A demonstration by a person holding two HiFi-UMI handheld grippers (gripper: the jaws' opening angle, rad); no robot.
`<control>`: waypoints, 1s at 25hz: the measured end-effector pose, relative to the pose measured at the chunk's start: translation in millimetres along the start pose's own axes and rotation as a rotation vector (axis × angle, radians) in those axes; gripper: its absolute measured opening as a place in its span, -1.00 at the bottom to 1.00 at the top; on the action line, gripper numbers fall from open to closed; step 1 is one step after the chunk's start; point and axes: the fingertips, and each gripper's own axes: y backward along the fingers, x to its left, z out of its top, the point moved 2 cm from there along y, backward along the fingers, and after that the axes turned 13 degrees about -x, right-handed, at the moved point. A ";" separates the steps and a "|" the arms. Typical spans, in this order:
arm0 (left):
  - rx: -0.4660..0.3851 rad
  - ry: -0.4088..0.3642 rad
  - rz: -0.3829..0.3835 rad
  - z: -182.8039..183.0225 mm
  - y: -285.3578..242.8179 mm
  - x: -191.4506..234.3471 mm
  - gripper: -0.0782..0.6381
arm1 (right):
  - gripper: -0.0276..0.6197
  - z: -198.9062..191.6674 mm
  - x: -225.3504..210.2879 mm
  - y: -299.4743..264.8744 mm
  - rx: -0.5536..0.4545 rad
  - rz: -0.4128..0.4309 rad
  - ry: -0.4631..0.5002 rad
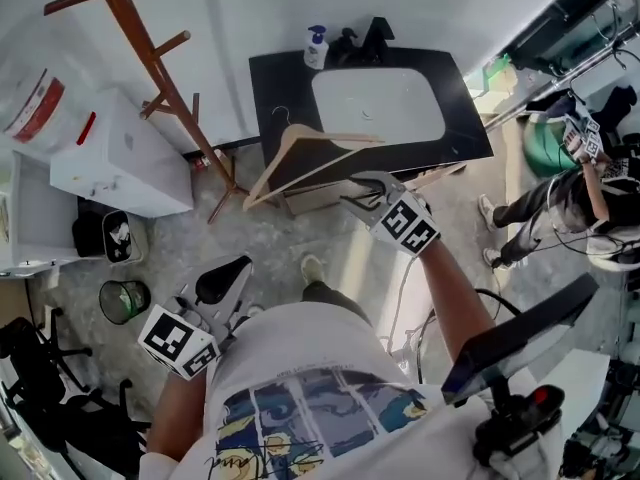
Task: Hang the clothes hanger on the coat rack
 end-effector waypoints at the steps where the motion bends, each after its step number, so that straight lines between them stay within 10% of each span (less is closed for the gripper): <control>1: -0.004 0.001 0.014 2.0 -7.8 2.4 -0.73 | -0.46 -7.8 -15.6 -3.7 0.008 0.010 -0.001; 12: 0.008 0.013 0.144 4.5 -68.5 14.4 -0.73 | -0.38 -103.5 -139.8 -60.9 0.155 0.145 -0.049; 25: 0.048 0.050 0.265 -3.4 -95.9 40.9 -0.74 | -0.13 -170.6 -169.5 -119.8 0.309 0.421 -0.206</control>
